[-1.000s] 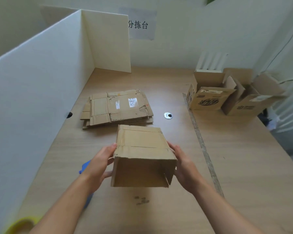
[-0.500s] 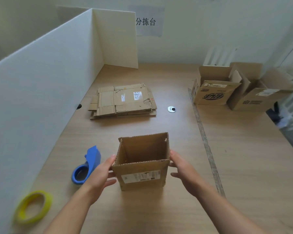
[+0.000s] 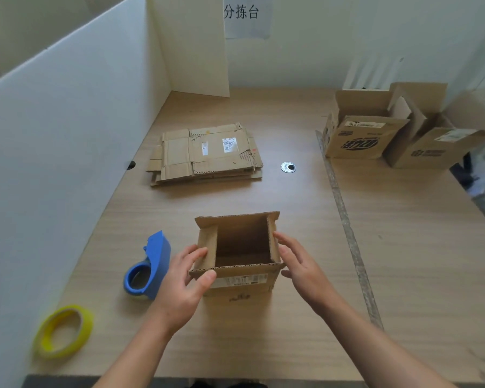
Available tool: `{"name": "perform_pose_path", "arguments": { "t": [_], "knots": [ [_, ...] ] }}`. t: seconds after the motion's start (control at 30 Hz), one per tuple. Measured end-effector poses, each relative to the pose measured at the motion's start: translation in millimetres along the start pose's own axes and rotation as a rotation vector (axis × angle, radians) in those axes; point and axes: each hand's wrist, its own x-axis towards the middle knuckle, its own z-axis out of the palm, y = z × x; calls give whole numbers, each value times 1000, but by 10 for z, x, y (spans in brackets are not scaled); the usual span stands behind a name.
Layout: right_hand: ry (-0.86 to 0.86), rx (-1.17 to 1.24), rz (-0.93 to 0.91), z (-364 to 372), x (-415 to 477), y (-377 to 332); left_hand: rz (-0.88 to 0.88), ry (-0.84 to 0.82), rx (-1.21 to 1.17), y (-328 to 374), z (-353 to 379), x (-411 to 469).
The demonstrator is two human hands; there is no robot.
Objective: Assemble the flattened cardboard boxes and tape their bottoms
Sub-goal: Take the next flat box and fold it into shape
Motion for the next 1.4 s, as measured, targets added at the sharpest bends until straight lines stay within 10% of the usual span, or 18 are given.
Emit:
{"name": "perform_pose_path", "arguments": {
  "t": [1.4],
  "knots": [
    [142, -144, -40, -117, 367, 139, -68, 51, 258, -8, 362, 496]
  ]
}}
